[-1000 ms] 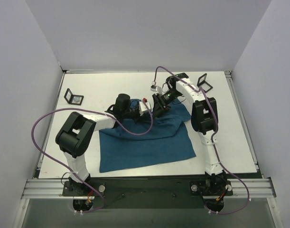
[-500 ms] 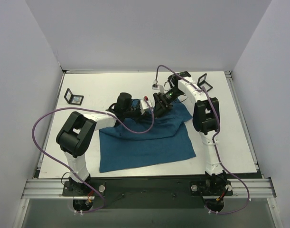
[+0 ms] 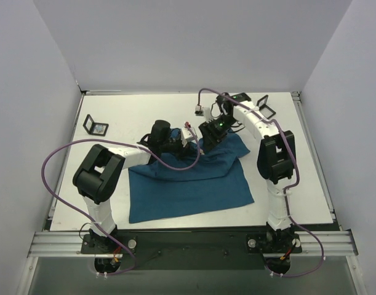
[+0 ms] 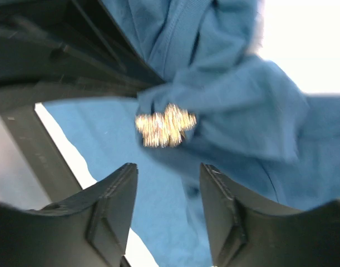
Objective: Remove the brooch from the garment
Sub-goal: Pass from the right arm to the left, then pass from the left arm to the right, then pass from the right arm to the left, then pass from the left arm to the right
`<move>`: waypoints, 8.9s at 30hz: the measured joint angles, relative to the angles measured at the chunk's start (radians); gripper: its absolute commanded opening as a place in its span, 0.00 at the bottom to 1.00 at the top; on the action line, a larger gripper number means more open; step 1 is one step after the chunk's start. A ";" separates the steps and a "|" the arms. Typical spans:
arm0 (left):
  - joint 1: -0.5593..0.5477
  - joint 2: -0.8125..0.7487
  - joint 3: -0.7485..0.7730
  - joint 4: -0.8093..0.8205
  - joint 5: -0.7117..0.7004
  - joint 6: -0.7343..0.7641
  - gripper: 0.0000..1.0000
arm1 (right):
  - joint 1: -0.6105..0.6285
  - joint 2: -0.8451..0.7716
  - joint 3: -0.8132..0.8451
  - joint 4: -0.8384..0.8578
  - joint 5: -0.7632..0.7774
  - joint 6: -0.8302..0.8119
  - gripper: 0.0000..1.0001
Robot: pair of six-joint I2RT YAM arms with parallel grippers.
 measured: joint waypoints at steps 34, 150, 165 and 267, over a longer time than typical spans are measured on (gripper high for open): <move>0.013 0.000 -0.023 0.043 0.009 -0.129 0.00 | 0.095 -0.098 -0.256 0.348 0.124 0.071 0.57; -0.026 -0.062 0.096 -0.107 0.021 -0.174 0.85 | 0.056 -0.029 0.182 -0.196 0.146 0.031 0.00; -0.031 0.011 0.156 -0.055 0.277 -0.278 0.85 | 0.053 -0.012 0.233 -0.306 0.039 -0.069 0.00; 0.028 0.144 0.031 0.746 0.403 -0.962 0.00 | -0.011 -0.163 -0.125 -0.028 -0.170 -0.122 0.25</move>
